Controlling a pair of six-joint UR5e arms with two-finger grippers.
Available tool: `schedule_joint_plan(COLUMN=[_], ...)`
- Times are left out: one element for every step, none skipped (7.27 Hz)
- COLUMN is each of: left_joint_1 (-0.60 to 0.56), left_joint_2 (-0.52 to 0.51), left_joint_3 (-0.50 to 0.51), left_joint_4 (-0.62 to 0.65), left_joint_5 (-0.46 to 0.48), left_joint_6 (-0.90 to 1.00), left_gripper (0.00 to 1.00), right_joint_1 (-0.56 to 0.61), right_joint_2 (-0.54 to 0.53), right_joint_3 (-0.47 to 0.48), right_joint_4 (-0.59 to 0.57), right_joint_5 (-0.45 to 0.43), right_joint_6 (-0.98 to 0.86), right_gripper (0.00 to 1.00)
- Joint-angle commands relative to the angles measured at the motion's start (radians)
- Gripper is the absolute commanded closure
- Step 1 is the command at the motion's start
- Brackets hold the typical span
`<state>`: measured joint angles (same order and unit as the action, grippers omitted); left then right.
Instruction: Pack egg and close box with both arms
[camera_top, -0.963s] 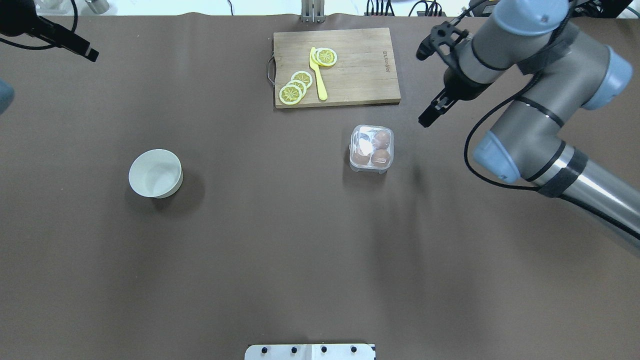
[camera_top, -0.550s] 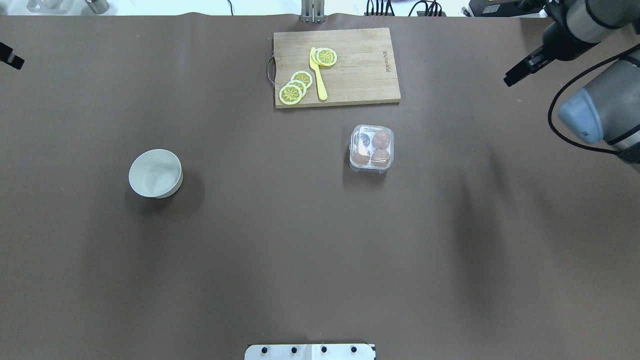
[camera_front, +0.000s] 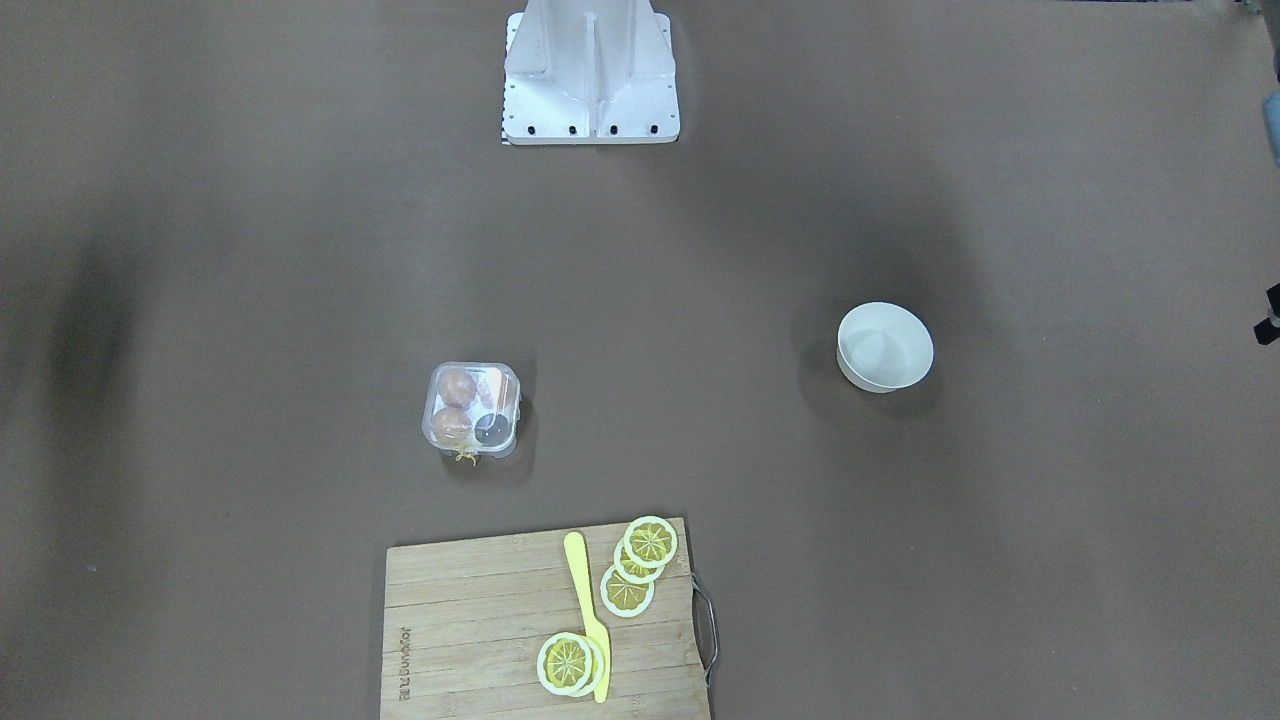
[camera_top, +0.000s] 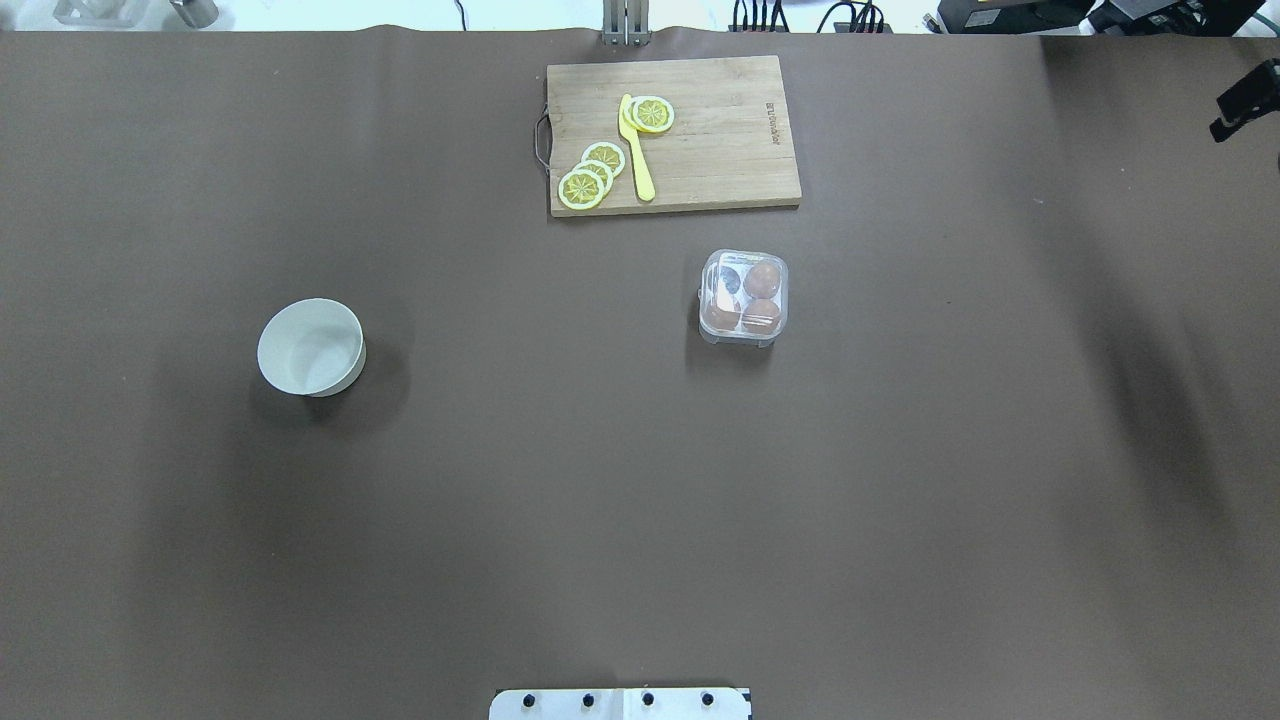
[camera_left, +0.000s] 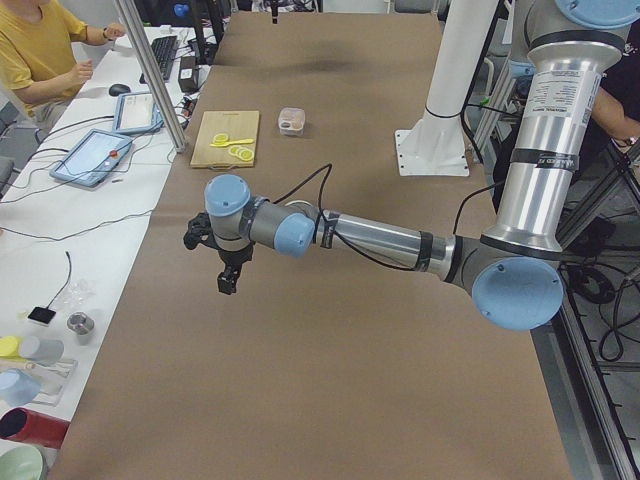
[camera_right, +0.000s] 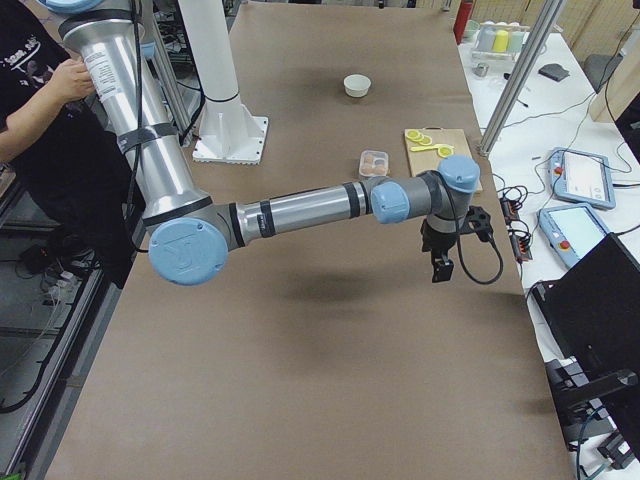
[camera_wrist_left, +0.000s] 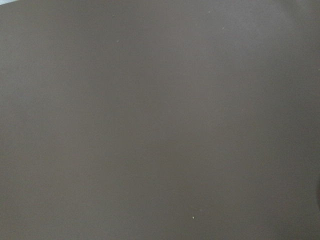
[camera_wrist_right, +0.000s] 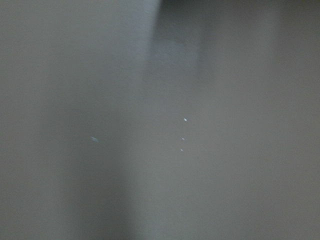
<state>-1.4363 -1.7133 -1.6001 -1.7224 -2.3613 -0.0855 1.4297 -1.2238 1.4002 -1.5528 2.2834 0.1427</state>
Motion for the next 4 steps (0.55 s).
schedule_joint_plan(left_joint_1=[-0.004, -0.006, -0.007, -0.012], left_joint_2=[0.021, 0.021, 0.033, 0.034], left_joint_3=[0.003, -0.001, -0.003, -0.004], left_joint_4=[0.000, -0.002, -0.009, -0.009], left_joint_5=[-0.001, -0.003, -0.022, -0.039], left_joint_6=[0.001, 0.001, 0.001, 0.001], left_gripper=[0.01, 0.01, 0.01, 0.01], right_joint_1=[0.064, 0.066, 0.066, 0.064], right_joint_2=[-0.043, -0.058, -0.065, -0.068], right_joint_3=[-0.069, -0.069, -0.069, -0.069], right_joint_4=[0.000, 0.000, 0.000, 0.000], right_joint_5=[0.045, 0.051, 0.056, 0.056], right_joint_6=[-0.024, -0.026, -0.026, -0.026], right_gripper=[0.00, 0.00, 0.00, 0.00])
